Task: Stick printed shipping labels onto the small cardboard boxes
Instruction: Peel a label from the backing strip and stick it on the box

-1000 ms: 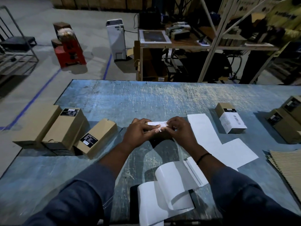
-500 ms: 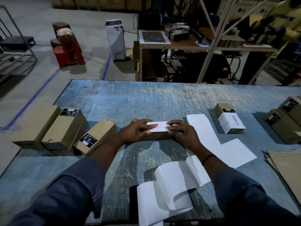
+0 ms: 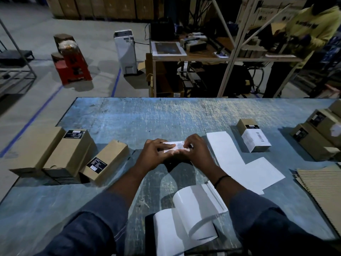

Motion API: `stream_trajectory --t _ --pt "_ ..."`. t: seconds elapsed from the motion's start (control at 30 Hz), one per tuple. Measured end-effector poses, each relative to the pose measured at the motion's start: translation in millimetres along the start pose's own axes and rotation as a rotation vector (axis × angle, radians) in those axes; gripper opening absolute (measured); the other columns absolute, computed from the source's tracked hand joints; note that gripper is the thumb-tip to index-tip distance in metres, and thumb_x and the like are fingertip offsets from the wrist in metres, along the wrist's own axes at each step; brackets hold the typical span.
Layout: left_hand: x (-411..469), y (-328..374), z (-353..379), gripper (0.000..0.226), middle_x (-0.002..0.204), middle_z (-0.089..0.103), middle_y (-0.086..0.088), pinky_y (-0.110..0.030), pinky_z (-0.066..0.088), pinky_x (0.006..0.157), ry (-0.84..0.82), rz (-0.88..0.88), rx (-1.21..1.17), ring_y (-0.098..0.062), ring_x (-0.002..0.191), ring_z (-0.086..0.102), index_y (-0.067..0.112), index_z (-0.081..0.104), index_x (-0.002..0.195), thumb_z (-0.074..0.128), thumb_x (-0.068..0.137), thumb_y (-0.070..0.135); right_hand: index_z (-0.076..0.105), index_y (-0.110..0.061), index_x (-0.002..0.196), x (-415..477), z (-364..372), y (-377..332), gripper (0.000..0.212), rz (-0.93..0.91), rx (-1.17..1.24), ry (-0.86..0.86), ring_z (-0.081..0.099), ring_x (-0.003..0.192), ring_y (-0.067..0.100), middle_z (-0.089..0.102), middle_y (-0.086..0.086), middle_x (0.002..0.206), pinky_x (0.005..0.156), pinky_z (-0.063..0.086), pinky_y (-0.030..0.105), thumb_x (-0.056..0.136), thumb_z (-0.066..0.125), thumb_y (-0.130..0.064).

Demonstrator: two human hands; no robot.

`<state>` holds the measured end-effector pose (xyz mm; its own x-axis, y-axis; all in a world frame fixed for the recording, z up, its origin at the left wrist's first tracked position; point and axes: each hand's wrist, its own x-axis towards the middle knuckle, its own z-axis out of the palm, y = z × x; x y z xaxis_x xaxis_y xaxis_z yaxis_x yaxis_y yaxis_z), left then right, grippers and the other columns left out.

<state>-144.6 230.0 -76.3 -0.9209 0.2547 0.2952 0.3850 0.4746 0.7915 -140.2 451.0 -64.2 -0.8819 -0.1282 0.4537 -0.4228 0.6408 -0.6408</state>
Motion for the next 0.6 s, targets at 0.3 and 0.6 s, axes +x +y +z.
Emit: stream_trajectory --t 0.3,0.6 --pt "5 -8 -26 0.037 0.143 0.055 0.015 -0.018 0.033 0.107 -0.319 0.021 0.188 -0.009 0.128 0.045 0.039 0.064 0.136 0.063 0.099 0.040 0.078 -0.006 0.102 -8 -30 20 0.017 0.052 0.096 -0.227 0.065 0.109 0.007 0.067 0.003 0.114 0.087 0.055 0.020 0.087 0.076 0.001" --pt "5 -10 -31 0.058 0.137 0.063 0.007 -0.022 0.044 0.102 -0.289 -0.207 -0.033 -0.007 0.124 0.058 0.023 0.064 0.135 0.075 0.082 0.044 0.080 -0.017 0.100 -12 -30 17 0.015 0.215 0.253 -0.163 0.068 0.109 0.002 0.075 -0.007 0.114 0.099 0.050 0.022 0.088 0.077 -0.010"
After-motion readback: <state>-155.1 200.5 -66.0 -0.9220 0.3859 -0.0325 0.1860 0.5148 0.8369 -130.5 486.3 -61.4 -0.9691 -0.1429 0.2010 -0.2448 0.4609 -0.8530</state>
